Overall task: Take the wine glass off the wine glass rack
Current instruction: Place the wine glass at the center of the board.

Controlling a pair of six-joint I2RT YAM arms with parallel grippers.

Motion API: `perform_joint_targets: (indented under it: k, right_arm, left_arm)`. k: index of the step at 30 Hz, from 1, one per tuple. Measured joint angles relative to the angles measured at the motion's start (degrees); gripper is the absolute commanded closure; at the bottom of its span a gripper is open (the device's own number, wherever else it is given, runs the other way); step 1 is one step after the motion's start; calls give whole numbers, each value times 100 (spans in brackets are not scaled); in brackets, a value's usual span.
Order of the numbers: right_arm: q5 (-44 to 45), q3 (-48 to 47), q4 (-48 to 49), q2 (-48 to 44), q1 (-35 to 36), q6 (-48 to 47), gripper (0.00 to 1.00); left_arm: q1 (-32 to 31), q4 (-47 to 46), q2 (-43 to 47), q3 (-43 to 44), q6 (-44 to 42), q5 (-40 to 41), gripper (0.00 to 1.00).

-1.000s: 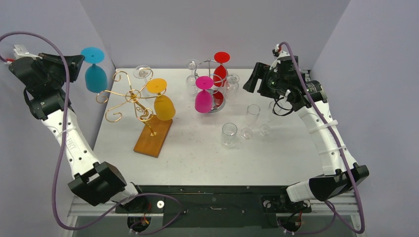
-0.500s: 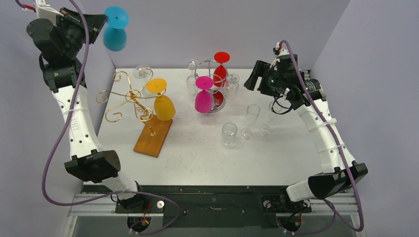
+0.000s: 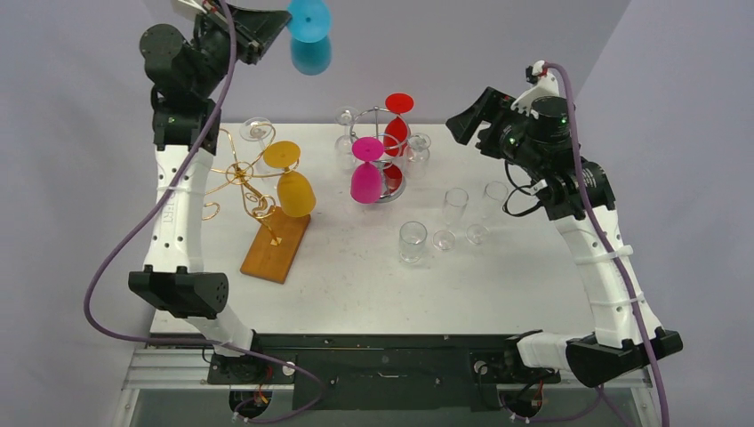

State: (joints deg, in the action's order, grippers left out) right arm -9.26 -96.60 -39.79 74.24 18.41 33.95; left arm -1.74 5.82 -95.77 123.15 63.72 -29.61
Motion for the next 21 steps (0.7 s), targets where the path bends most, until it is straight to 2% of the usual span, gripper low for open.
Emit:
perform_joint_targets:
  k: [7,16,21]
  right_arm:
    - [-413,616,1379,-282,0,411,11]
    - [-1429,1624,3751,-289,-125,1403,9]
    - [-1895,2013,4830,-210,-199,2107,9]
  left_arm:
    - [-774,-885,28,-868,1209,48,100]
    - [-1567,-1947,28,-1751,2763,105,100]
    - [-1897,-2382,31,-2055,3327,151,100]
